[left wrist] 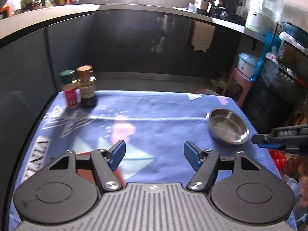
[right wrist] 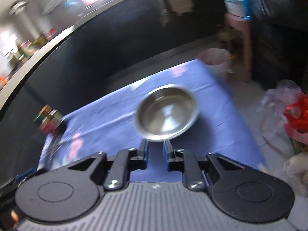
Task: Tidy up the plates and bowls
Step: 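Grasp the steel bowl rim with both grippers and lift it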
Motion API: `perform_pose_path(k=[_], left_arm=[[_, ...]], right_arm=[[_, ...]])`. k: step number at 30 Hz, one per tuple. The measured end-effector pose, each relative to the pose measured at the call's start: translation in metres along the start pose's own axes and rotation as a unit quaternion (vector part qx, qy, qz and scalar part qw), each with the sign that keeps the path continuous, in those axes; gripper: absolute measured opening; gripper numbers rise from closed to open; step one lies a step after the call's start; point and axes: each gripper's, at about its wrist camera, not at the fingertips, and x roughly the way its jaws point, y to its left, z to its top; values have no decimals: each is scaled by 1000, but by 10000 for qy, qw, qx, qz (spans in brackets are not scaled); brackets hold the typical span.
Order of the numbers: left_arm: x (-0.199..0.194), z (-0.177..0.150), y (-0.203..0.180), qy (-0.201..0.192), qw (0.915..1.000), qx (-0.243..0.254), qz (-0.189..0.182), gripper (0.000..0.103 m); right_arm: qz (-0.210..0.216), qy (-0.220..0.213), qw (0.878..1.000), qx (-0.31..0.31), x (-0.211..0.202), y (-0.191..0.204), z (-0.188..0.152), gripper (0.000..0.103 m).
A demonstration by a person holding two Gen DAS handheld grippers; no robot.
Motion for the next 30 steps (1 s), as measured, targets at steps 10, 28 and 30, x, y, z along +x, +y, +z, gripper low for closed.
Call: perform_pose_path(k=[10,28,30], left_arm=[[51,13,-49,206,9994,248,-154,73],[127,22,-58,685,9965,-358,-314,54],[136,21,-59,762,9954,-437,-395,54]], right_arm=[[-244,-71,9985,480,40,-27,18,34],[25,110,9996,-273,55,-20,14,6],[62,119,9995,-283,55,-21,14,6]])
